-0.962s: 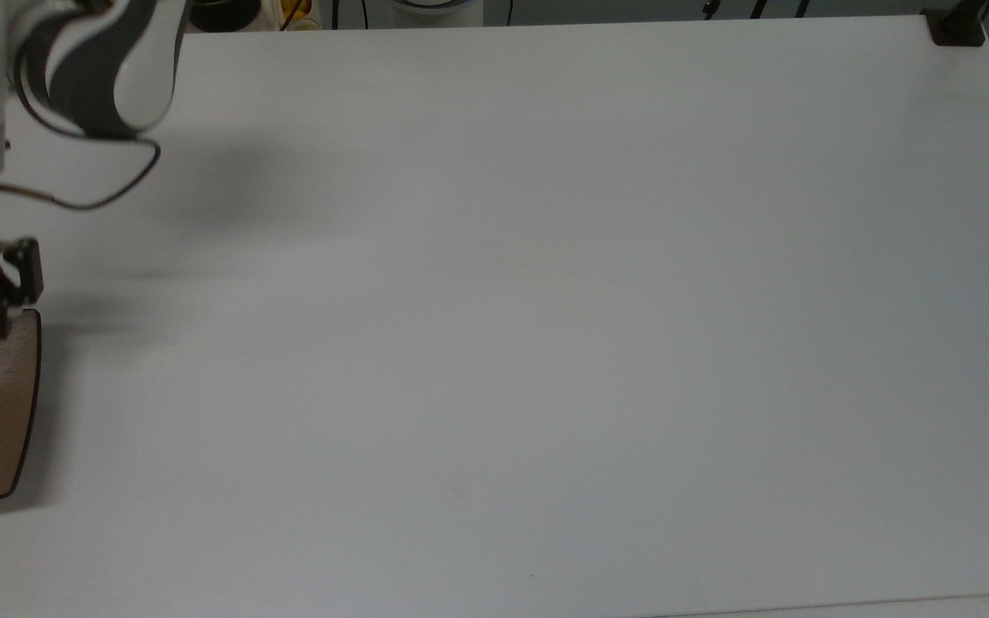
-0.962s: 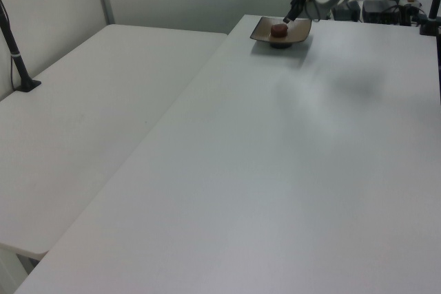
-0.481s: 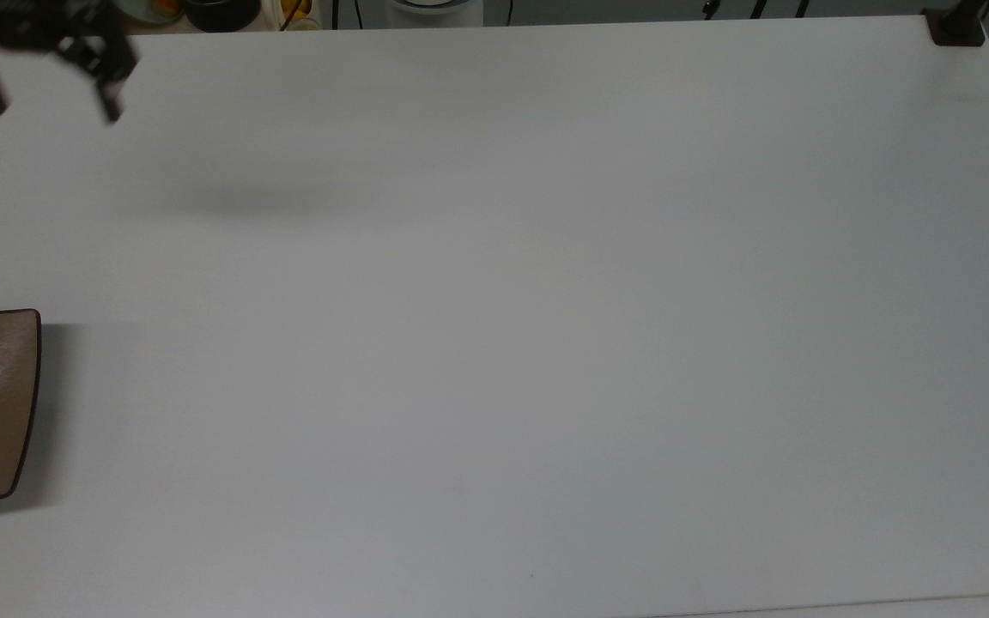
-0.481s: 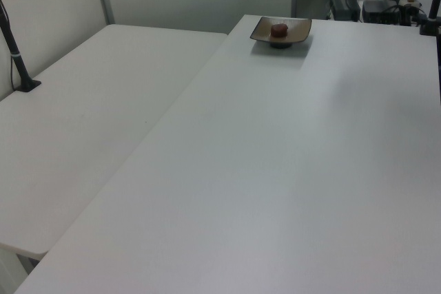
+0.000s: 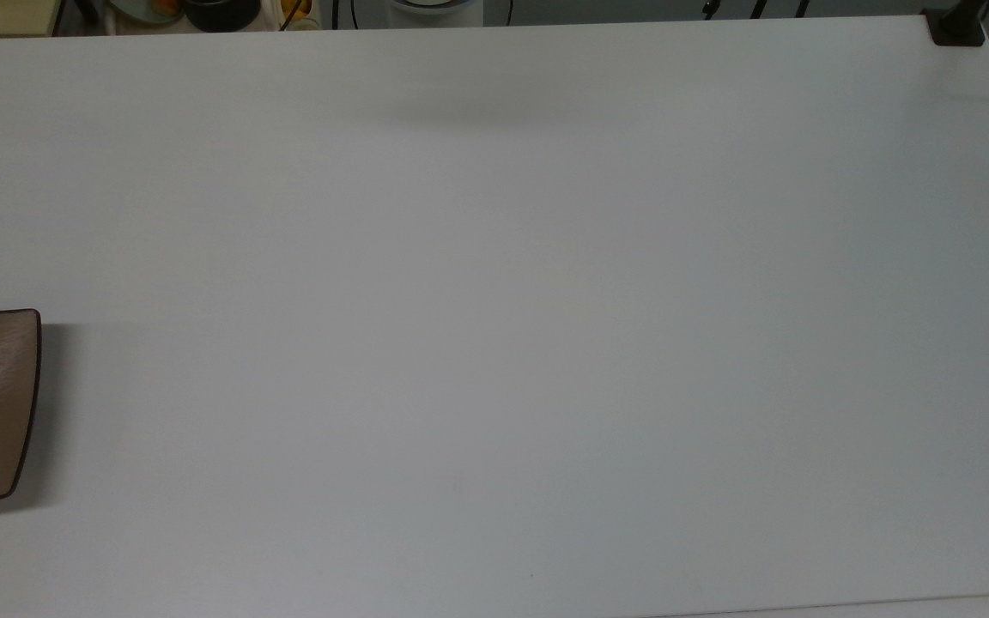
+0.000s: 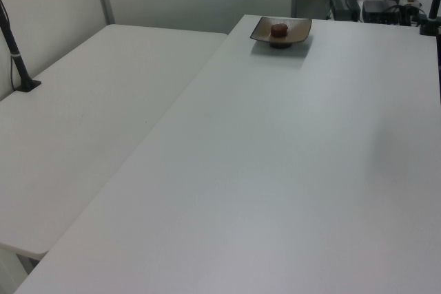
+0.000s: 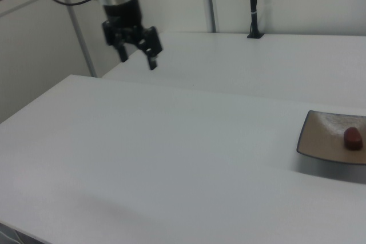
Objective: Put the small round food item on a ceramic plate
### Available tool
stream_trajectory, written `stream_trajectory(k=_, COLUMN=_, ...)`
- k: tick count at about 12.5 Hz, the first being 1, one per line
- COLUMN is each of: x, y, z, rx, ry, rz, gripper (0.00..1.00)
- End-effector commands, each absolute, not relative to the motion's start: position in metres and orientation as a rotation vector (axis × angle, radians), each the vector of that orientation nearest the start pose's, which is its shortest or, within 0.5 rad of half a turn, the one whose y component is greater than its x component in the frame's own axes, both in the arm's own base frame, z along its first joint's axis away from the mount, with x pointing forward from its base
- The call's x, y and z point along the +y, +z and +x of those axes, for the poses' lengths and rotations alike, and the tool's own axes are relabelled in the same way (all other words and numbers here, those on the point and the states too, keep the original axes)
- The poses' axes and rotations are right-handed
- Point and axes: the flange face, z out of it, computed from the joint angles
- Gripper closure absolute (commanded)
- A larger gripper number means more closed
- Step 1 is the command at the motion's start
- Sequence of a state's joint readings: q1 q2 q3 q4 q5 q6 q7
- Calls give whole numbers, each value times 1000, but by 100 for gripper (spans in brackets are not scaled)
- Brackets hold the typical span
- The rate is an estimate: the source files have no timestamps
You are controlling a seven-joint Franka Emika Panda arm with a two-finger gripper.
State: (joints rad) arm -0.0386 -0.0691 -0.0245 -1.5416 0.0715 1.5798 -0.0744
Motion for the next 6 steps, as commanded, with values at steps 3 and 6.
stream_trajectory(k=3, x=9, y=640, z=532, rx=-115, ry=-101, rz=-3064, gripper=0)
stream_trajectory(k=6, x=20, y=622, z=555, rx=-114, ry=-149, rz=-3068, gripper=0)
